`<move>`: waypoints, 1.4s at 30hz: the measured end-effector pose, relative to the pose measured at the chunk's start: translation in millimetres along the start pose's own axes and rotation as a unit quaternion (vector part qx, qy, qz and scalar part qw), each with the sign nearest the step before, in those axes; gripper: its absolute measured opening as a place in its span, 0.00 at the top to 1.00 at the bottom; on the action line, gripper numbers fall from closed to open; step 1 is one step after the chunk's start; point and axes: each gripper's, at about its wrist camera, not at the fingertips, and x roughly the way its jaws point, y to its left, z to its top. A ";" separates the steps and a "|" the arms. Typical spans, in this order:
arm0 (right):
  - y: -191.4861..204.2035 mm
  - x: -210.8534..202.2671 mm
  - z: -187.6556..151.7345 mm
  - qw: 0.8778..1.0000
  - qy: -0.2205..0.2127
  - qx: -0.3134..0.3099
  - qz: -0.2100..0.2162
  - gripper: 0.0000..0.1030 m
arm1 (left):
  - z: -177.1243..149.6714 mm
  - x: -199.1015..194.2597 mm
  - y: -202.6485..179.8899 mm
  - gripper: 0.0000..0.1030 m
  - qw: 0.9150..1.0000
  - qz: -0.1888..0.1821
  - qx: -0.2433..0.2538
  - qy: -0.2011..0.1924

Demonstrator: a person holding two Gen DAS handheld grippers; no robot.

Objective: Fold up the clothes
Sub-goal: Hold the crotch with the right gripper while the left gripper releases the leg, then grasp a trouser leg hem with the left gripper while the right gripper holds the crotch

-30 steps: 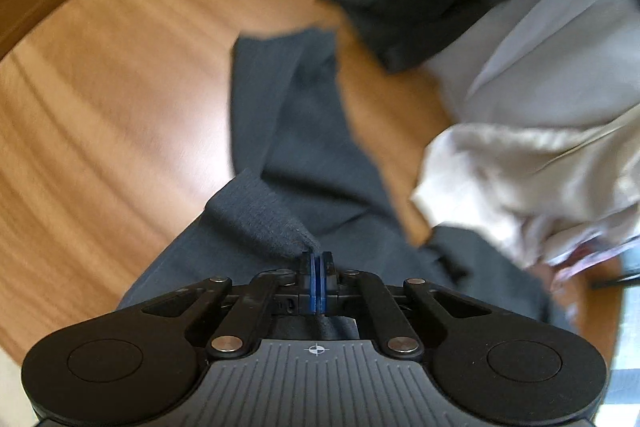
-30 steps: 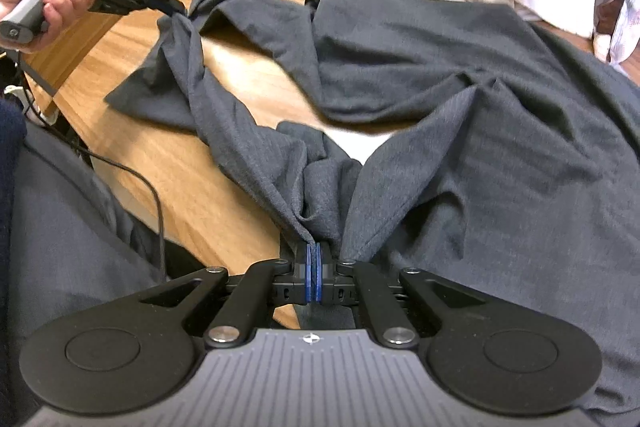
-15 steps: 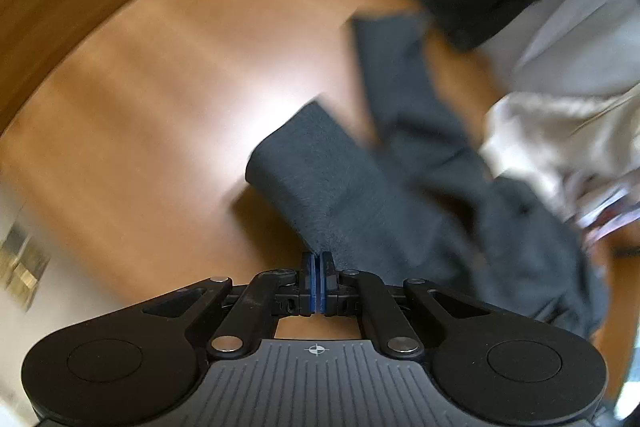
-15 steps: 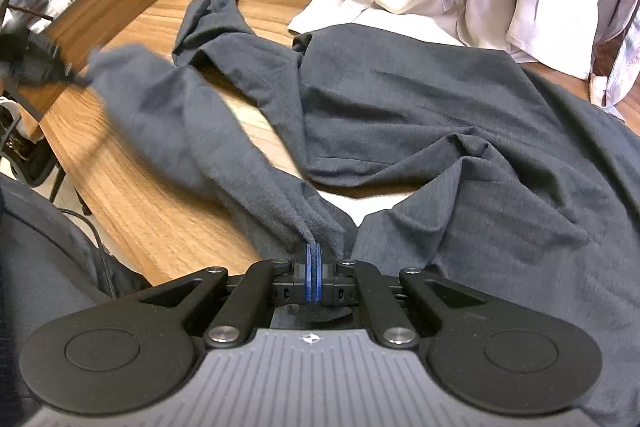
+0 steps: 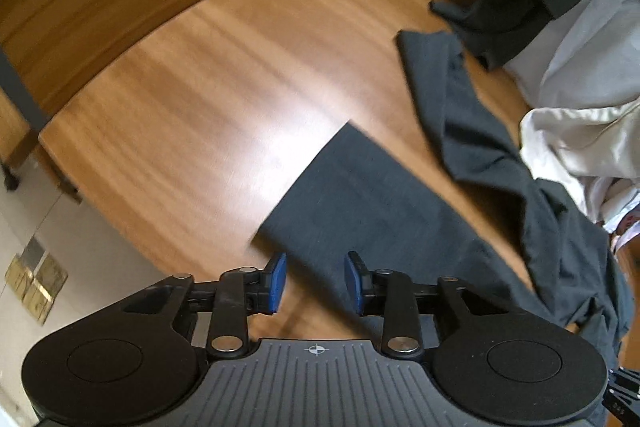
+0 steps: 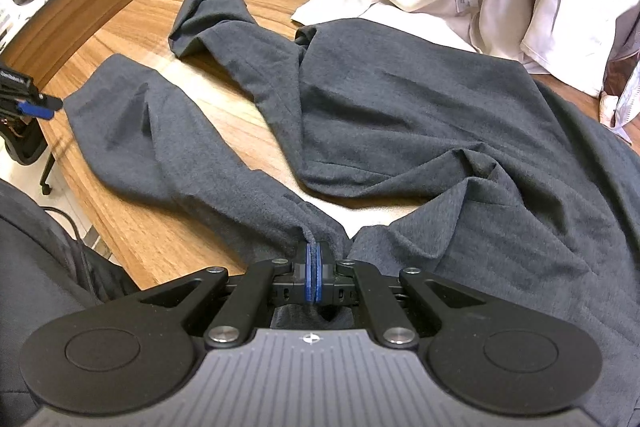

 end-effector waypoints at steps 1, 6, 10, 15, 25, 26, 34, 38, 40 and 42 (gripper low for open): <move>0.2 -0.1 0.4 1.000 0.000 0.000 -0.001 0.97 | 4.3 3.1 -1.9 0.50 1.000 0.000 0.005 -0.005; 0.0 -0.2 3.0 1.000 0.001 0.001 -0.004 0.97 | 32.8 26.5 -7.8 0.38 1.000 0.008 0.018 -0.012; 1.7 -0.4 4.0 1.000 0.002 0.001 -0.009 0.97 | 54.9 43.9 -11.9 0.38 1.000 -0.001 0.026 -0.010; 3.7 -0.5 4.3 1.000 0.003 0.004 -0.017 0.97 | 70.8 63.5 -21.3 0.38 0.999 -0.025 0.046 0.004; 6.7 -1.2 4.4 0.999 0.006 0.010 -0.031 0.97 | 80.4 81.6 -26.1 0.96 0.997 -0.059 0.054 -0.003; 6.9 -1.4 4.7 0.999 0.005 0.009 -0.033 0.97 | 81.3 79.3 -25.4 0.96 0.997 -0.064 0.052 -0.008; 7.1 -15.0 22.0 0.997 -0.039 0.007 -0.062 0.97 | 94.1 23.4 -21.9 0.96 0.988 -0.130 0.032 -0.074; 6.2 -23.9 31.8 0.997 -0.054 -0.010 -0.057 0.97 | 81.4 -7.0 -11.1 0.96 0.984 -0.145 0.058 -0.089; 6.4 -21.5 31.6 0.998 -0.046 -0.021 -0.046 0.97 | 68.5 -12.2 -3.1 0.96 0.985 -0.135 0.074 -0.079; 9.6 -15.7 27.6 0.998 -0.030 -0.033 -0.035 0.97 | 51.7 -11.5 7.0 0.96 0.988 -0.114 0.087 -0.063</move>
